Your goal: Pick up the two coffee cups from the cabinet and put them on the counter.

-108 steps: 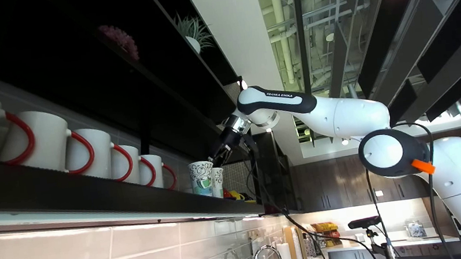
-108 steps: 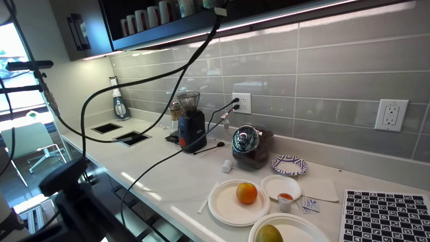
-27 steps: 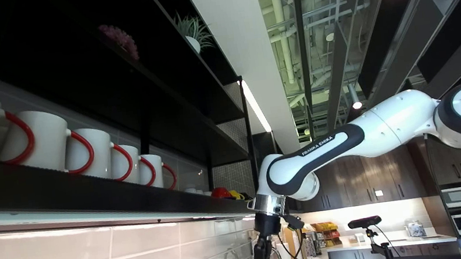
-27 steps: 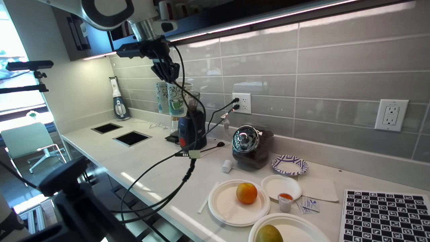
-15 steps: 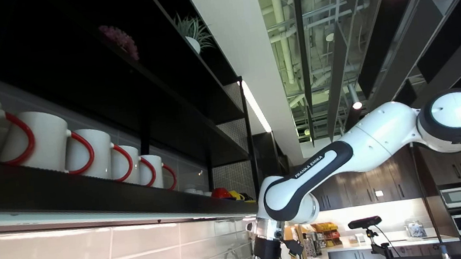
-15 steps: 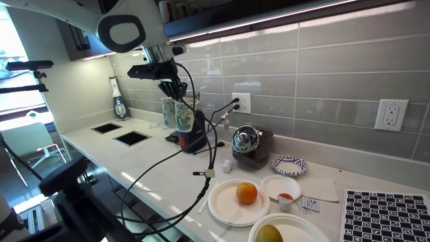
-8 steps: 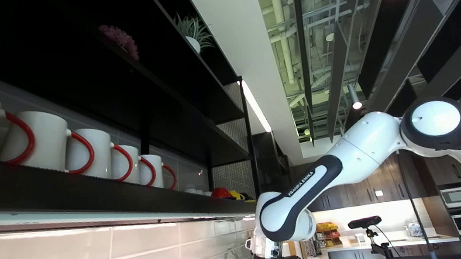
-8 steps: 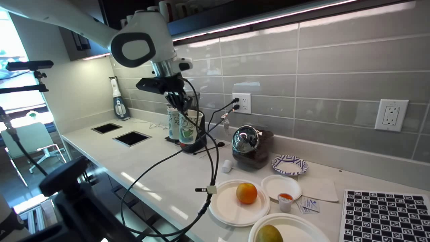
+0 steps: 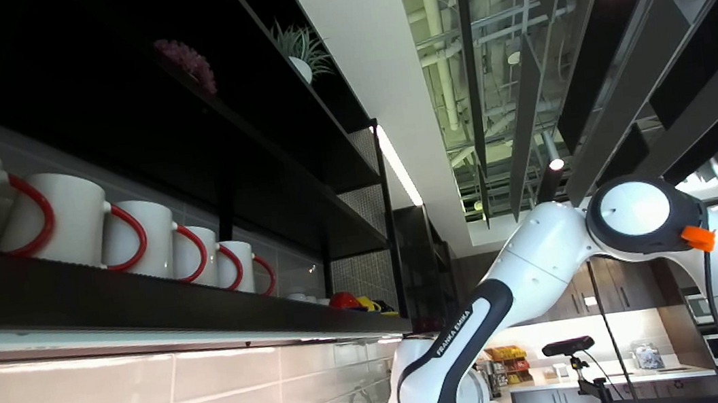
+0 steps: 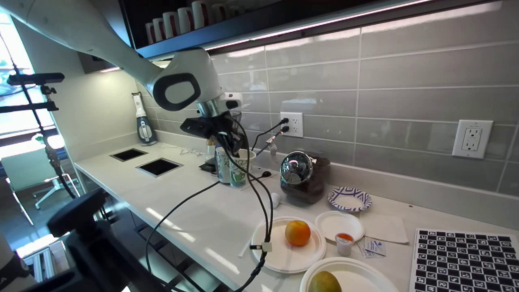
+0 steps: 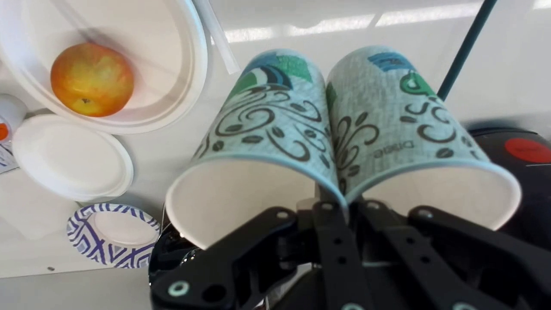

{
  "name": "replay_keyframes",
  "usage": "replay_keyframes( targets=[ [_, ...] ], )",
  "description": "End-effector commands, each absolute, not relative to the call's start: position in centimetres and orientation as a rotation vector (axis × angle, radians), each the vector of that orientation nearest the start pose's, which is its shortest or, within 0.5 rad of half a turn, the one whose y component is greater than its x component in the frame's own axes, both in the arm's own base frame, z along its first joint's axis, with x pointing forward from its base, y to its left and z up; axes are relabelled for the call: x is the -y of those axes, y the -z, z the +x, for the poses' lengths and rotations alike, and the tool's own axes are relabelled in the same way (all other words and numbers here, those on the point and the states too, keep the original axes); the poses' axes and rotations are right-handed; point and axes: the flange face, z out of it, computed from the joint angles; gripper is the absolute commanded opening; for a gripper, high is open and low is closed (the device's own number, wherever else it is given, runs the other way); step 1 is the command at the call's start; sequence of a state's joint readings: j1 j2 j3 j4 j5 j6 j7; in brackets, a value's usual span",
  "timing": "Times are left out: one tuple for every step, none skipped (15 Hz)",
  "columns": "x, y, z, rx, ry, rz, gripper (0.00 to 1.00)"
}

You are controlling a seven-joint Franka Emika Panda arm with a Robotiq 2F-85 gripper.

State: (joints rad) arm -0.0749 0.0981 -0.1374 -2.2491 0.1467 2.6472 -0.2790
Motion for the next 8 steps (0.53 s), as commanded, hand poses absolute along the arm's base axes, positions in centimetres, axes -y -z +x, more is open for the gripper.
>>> replay_keyframes(
  targets=[
    [11.4,-32.9,55.6,-0.068,0.523,-3.107,0.01],
    [11.3,-32.2,55.8,-0.059,0.526,-3.118,0.01],
    [11.2,-31.6,55.9,-0.054,0.527,-3.122,0.01],
    [11.2,-30.9,56.1,-0.051,0.529,-3.124,0.01],
    [11.2,-30.3,56.2,-0.05,0.542,-3.126,0.01],
    [11.3,-29.6,56.3,-0.046,0.542,-3.131,0.01],
    [11.4,-29.0,56.4,-0.047,0.55,-3.135,0.01],
    [11.4,-28.4,56.5,-0.044,0.547,-3.136,0.01]
  ],
)
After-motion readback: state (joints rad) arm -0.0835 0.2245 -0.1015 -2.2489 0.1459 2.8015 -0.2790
